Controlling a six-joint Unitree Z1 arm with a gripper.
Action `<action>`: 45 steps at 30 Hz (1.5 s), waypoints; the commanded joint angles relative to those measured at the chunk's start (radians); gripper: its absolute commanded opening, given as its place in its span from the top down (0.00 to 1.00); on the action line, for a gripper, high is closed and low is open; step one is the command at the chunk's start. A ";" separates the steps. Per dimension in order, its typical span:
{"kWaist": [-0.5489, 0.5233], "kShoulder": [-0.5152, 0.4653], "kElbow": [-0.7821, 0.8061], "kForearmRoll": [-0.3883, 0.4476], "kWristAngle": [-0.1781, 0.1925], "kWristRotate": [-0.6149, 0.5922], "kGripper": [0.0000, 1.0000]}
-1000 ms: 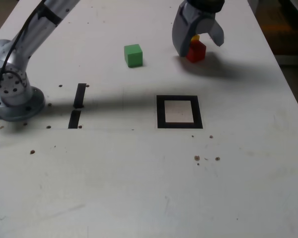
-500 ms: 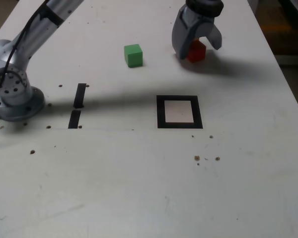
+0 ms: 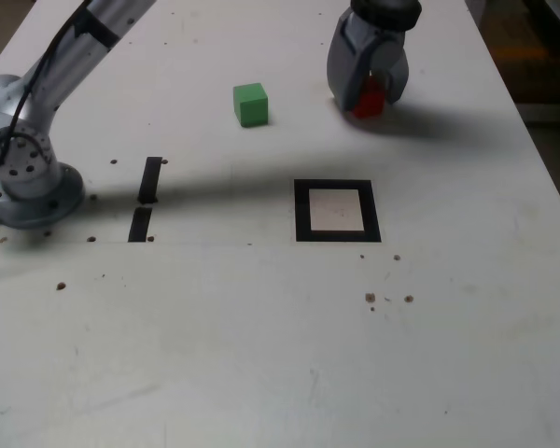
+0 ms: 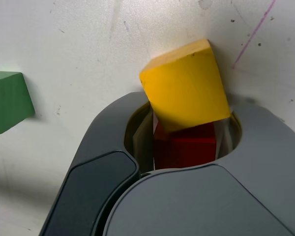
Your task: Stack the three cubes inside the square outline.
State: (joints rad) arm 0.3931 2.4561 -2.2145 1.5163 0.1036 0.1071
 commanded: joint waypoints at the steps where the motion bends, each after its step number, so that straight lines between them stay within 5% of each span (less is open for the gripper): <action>1: 0.001 0.005 -0.003 -0.001 -0.006 0.002 0.55; 8: -0.001 -0.017 -0.003 0.004 -0.020 0.000 0.63; 24: -0.041 -0.269 0.202 0.014 -0.015 -0.038 0.67; 33: -0.203 -0.384 0.386 -0.010 -0.001 -0.082 0.68; 40: -0.320 -0.400 0.515 -0.125 -0.070 -0.115 0.68; 45: -0.375 -0.395 0.549 -0.174 -0.072 -0.160 0.68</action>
State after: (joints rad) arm 0.0276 2.0606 -1.6692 1.3430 0.0282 -0.0480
